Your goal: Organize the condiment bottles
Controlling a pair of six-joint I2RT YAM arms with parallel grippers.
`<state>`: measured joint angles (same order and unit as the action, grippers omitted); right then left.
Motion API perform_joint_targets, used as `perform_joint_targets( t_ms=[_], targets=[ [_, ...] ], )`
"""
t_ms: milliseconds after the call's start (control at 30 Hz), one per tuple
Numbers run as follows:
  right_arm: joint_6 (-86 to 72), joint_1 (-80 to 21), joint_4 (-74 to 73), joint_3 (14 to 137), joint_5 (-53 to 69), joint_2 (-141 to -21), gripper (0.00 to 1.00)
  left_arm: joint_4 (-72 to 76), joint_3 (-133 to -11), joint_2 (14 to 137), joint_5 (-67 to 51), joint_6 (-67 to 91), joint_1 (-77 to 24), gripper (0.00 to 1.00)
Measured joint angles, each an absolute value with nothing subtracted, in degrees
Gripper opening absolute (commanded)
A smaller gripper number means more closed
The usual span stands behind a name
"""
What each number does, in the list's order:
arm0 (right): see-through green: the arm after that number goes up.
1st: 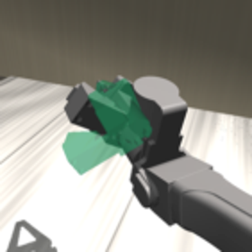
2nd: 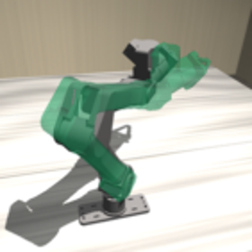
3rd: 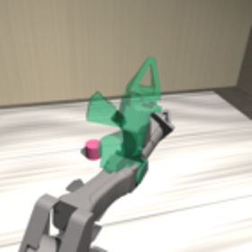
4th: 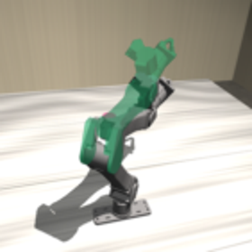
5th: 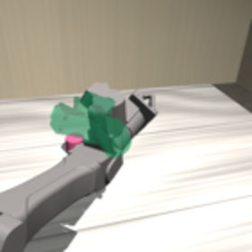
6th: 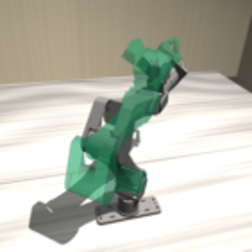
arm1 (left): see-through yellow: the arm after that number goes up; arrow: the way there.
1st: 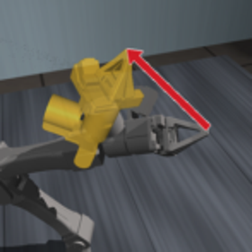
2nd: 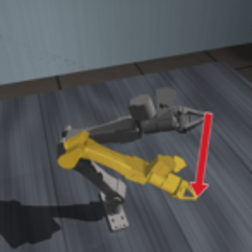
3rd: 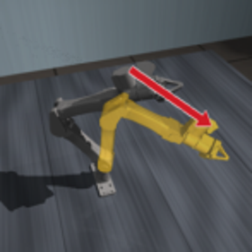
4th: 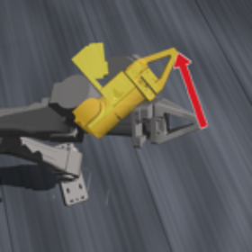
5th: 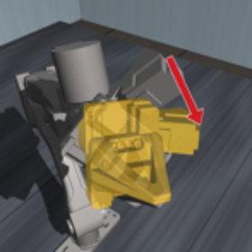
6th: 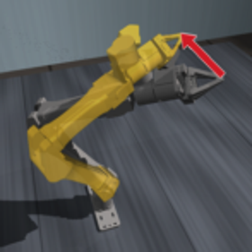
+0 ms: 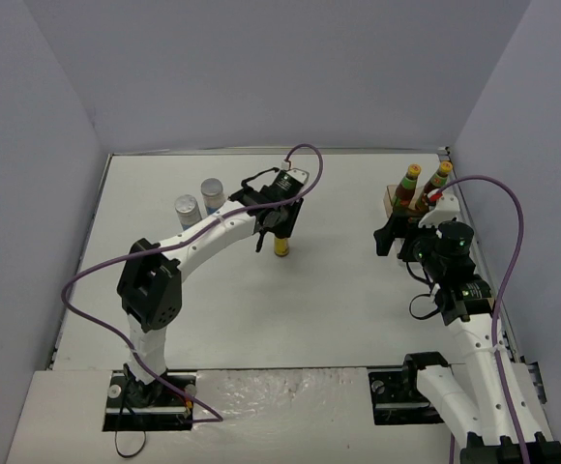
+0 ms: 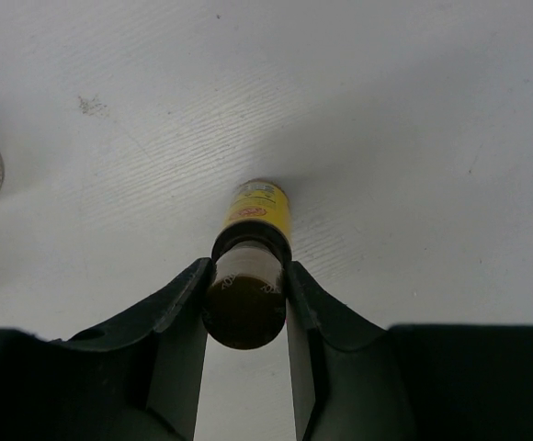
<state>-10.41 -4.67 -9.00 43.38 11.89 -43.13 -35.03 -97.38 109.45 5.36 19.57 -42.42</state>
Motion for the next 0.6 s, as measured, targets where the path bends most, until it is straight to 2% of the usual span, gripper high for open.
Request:
perform_joint_targets(
  t_ms=[100,167,267,467,600],
  targets=[
    [-10.36,-4.67,-9.07,43.38,12.41,-43.15,1.0,-35.03,-97.38,109.47,5.36,19.52,-42.63,0.62],
    [-10.25,-4.67,-9.13,43.38,12.87,-43.24,1.0,-34.87,-97.38,109.46,5.41,19.58,-42.68,0.73],
    [-9.91,-4.67,-9.24,43.38,13.56,-43.49,1.0,-34.77,-97.38,109.28,5.83,19.57,-42.7,0.84],
    [-9.32,-5.54,-9.12,43.97,15.19,-44.7,1.0,-35.15,-96.75,105.14,7.58,19.98,-42.7,0.93],
    [-9.5,-7.75,-7.14,44.4,15.86,-46.14,1.0,-34.18,-92.98,97.05,9.62,20.44,-42.48,0.94]
  ],
)
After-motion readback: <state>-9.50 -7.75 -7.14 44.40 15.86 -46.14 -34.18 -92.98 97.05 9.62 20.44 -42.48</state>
